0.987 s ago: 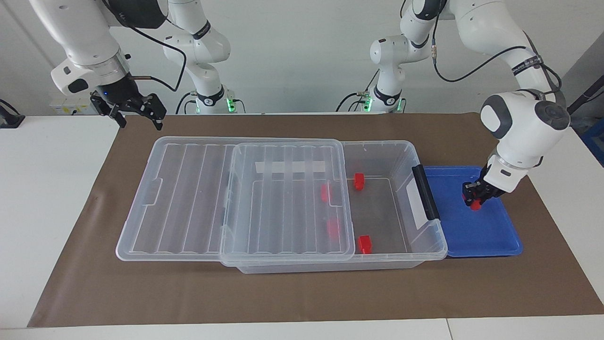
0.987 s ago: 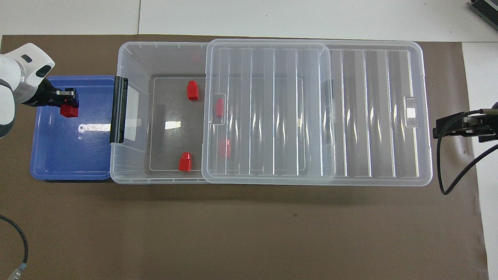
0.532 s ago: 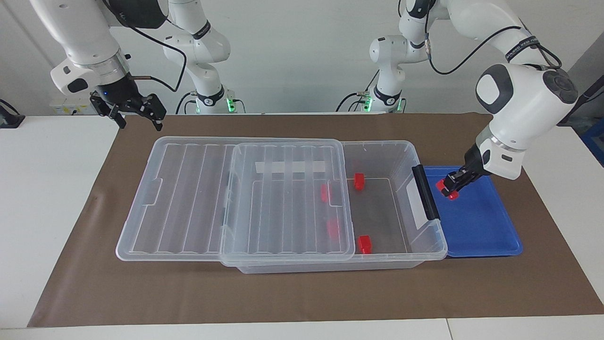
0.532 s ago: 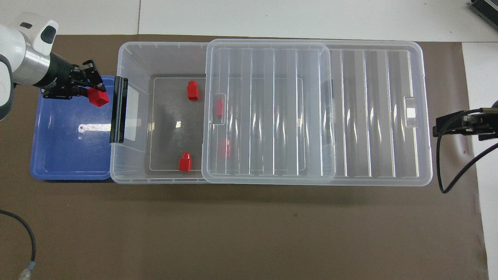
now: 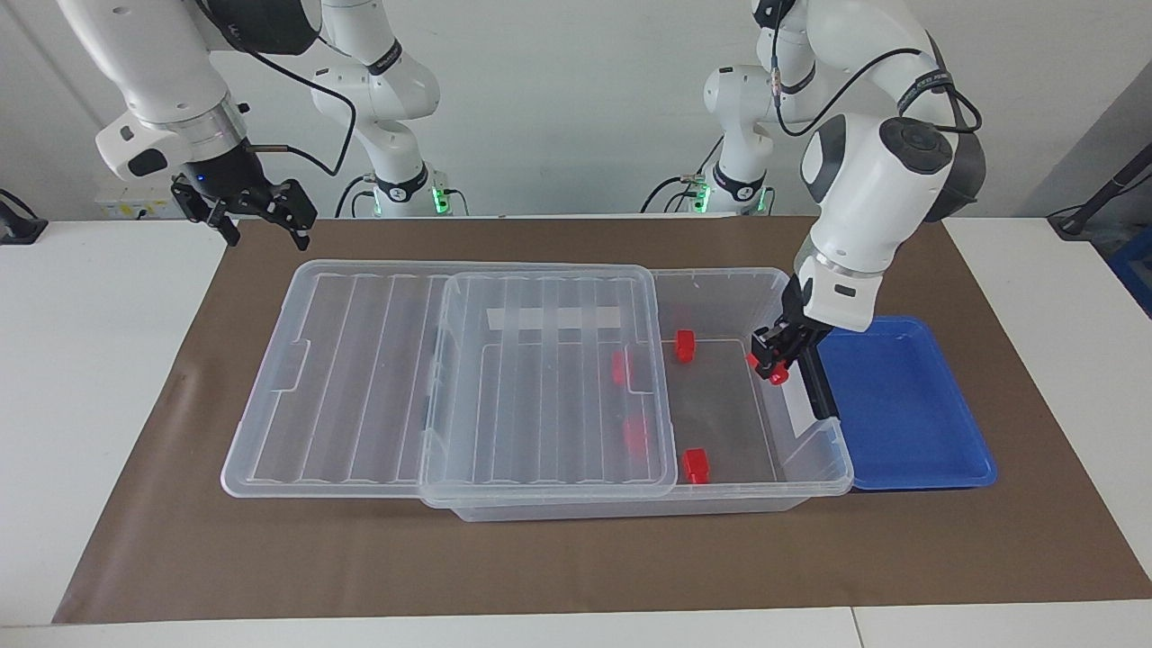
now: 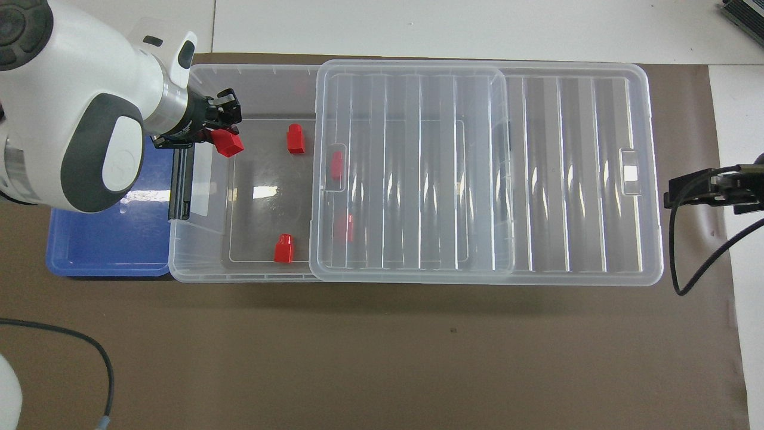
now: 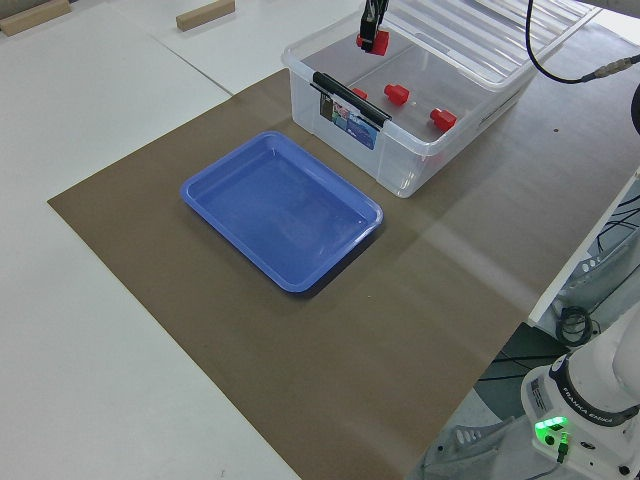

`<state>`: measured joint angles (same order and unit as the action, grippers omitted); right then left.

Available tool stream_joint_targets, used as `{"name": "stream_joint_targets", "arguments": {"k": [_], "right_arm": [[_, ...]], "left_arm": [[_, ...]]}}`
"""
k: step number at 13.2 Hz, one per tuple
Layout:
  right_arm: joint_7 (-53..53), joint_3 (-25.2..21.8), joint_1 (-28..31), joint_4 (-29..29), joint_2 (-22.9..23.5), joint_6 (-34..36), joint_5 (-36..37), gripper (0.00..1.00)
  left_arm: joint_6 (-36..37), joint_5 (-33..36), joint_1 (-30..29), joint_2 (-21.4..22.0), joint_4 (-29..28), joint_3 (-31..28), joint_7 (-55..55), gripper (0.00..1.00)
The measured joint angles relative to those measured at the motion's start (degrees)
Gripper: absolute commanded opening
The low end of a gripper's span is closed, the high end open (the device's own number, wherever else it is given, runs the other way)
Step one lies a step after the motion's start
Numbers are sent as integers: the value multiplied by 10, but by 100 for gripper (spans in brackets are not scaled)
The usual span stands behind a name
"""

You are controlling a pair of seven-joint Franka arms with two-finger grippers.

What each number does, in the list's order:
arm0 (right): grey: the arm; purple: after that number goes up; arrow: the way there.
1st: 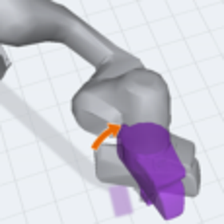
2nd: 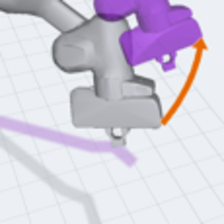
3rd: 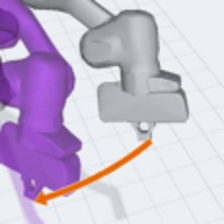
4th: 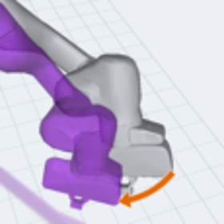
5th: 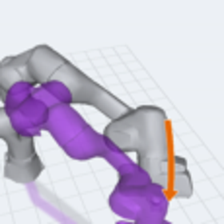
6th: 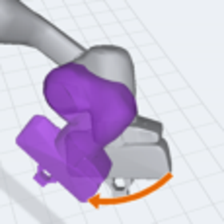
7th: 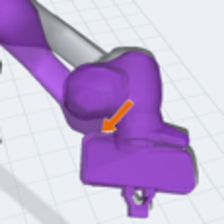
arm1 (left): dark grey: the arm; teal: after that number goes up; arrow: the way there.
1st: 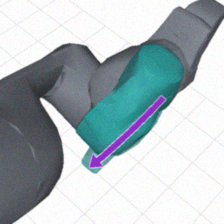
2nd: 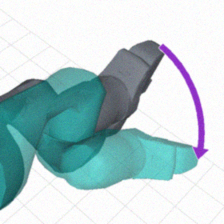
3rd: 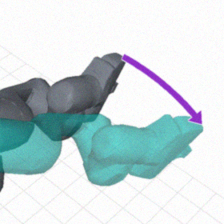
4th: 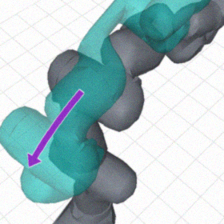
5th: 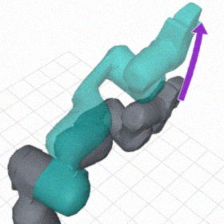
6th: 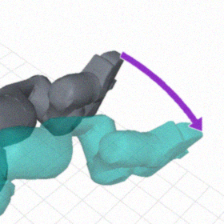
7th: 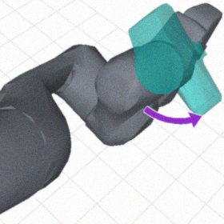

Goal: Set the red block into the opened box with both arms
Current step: 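Carry the red block with the left gripper over the open box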

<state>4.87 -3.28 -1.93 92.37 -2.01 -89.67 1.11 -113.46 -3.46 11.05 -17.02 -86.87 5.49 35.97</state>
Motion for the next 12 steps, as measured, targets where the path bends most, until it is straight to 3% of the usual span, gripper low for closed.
{"name": "stream_joint_targets", "arguments": {"k": [7, 12], "right_arm": [[0, 0, 0, 0, 1, -14, 0, 100], [0, -2, 1, 1, 2, -14, 0, 100]], "left_arm": [[-115, 58, 19, -2, -111, 0, -3, 0], [-145, 60, 21, -8, -131, 0, -3, 0]]}}
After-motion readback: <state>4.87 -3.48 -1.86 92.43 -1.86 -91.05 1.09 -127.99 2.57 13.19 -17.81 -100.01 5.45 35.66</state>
